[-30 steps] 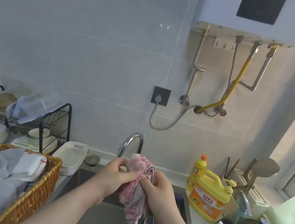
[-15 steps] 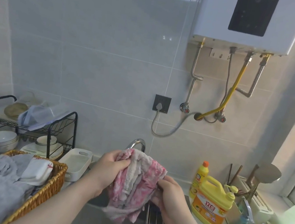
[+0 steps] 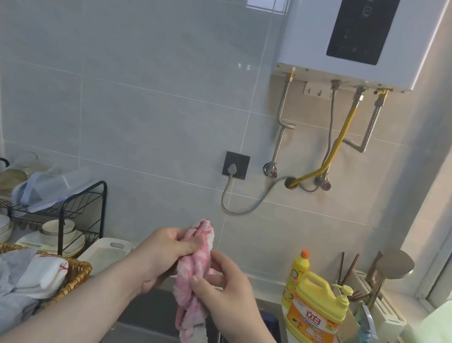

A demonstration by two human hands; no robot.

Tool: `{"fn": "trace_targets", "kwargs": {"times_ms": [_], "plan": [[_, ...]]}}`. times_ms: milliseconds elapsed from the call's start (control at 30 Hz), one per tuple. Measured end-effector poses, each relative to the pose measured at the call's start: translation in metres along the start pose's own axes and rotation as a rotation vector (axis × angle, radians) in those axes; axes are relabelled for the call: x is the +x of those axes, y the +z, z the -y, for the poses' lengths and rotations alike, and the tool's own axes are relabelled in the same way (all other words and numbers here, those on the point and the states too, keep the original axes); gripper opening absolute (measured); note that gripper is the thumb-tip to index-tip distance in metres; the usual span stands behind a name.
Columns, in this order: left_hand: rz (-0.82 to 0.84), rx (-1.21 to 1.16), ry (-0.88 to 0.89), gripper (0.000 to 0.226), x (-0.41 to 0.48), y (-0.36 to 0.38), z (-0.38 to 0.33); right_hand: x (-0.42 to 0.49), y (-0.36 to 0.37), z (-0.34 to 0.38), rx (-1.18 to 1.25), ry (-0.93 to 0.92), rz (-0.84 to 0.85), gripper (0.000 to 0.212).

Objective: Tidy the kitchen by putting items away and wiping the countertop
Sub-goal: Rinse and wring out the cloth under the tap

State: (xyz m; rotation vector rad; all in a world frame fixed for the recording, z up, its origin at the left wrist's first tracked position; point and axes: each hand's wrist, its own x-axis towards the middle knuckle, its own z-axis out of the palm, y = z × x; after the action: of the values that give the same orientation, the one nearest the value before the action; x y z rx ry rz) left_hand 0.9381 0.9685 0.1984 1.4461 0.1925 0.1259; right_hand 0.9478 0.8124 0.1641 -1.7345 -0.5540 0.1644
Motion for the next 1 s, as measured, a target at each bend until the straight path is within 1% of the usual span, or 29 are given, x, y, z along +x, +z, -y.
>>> {"fn": "trace_targets", "kwargs": {"times_ms": [67, 100, 133, 200, 267, 300, 333, 400, 467, 500, 567, 633, 667, 733, 767, 833, 900, 967, 1000], "plan": [[0.082, -0.095, -0.035, 0.031, 0.0, -0.003, 0.003, 0.0, -0.004, 0.001, 0.101, -0.019, 0.006, 0.034], [0.118, -0.131, -0.048, 0.031, 0.0, -0.004, 0.005, 0.001, -0.006, 0.0, 0.137, -0.024, 0.004, 0.03], [0.145, -0.15, -0.053, 0.029, -0.001, -0.006, 0.006, 0.0, -0.008, 0.002, 0.16, -0.022, -0.004, 0.029], [0.188, -0.153, -0.055, 0.025, -0.002, -0.008, 0.006, 0.0, -0.01, 0.006, 0.196, 0.0, -0.02, 0.034], [0.204, -0.092, -0.047, 0.024, -0.003, -0.008, 0.003, 0.002, -0.012, 0.006, 0.18, 0.029, -0.075, 0.038], [0.196, -0.042, -0.039, 0.023, -0.003, -0.007, 0.001, 0.003, -0.013, 0.005, 0.182, 0.03, -0.084, 0.034], [0.178, 0.035, -0.026, 0.022, -0.002, -0.007, -0.001, 0.003, -0.013, 0.005, 0.179, 0.025, -0.08, 0.026], [0.149, 0.227, 0.011, 0.018, -0.003, -0.003, -0.01, 0.001, -0.012, 0.004, 0.104, -0.005, -0.057, 0.021], [0.139, 0.456, 0.082, 0.025, -0.006, 0.0, -0.023, 0.0, -0.013, 0.002, 0.009, -0.042, -0.062, 0.01], [0.124, 0.585, 0.142, 0.027, -0.008, -0.001, -0.031, 0.001, -0.016, 0.002, 0.002, -0.052, -0.077, 0.005], [0.077, 0.877, 0.292, 0.024, -0.008, -0.003, -0.051, 0.001, -0.022, 0.004, -0.016, -0.075, -0.09, 0.019], [0.066, 1.111, 0.39, 0.023, -0.011, -0.003, -0.069, 0.002, -0.028, 0.009, -0.1, -0.119, -0.072, 0.026], [0.086, 1.156, 0.419, 0.022, -0.012, -0.002, -0.077, 0.002, -0.029, 0.011, -0.135, -0.151, -0.078, 0.029], [0.149, 1.167, 0.457, 0.02, -0.013, 0.002, -0.088, 0.005, -0.028, 0.015, -0.152, -0.176, -0.1, 0.031], [0.172, 1.165, 0.47, 0.02, -0.012, 0.004, -0.092, 0.007, -0.027, 0.019, -0.133, -0.172, -0.1, 0.028], [0.188, 1.142, 0.514, 0.017, -0.004, 0.002, -0.096, 0.007, -0.025, 0.024, 0.052, -0.106, -0.023, 0.007], [0.153, 1.073, 0.55, 0.009, 0.009, -0.003, -0.091, 0.009, -0.026, 0.025, 0.364, -0.002, 0.068, 0.025], [0.111, 0.973, 0.523, 0.009, 0.023, -0.007, -0.073, 0.009, -0.027, 0.033, 0.595, 0.047, 0.12, 0.024], [0.084, 0.936, 0.496, 0.008, 0.028, -0.01, -0.06, 0.01, -0.028, 0.037, 0.643, 0.057, 0.14, 0.023]]}}
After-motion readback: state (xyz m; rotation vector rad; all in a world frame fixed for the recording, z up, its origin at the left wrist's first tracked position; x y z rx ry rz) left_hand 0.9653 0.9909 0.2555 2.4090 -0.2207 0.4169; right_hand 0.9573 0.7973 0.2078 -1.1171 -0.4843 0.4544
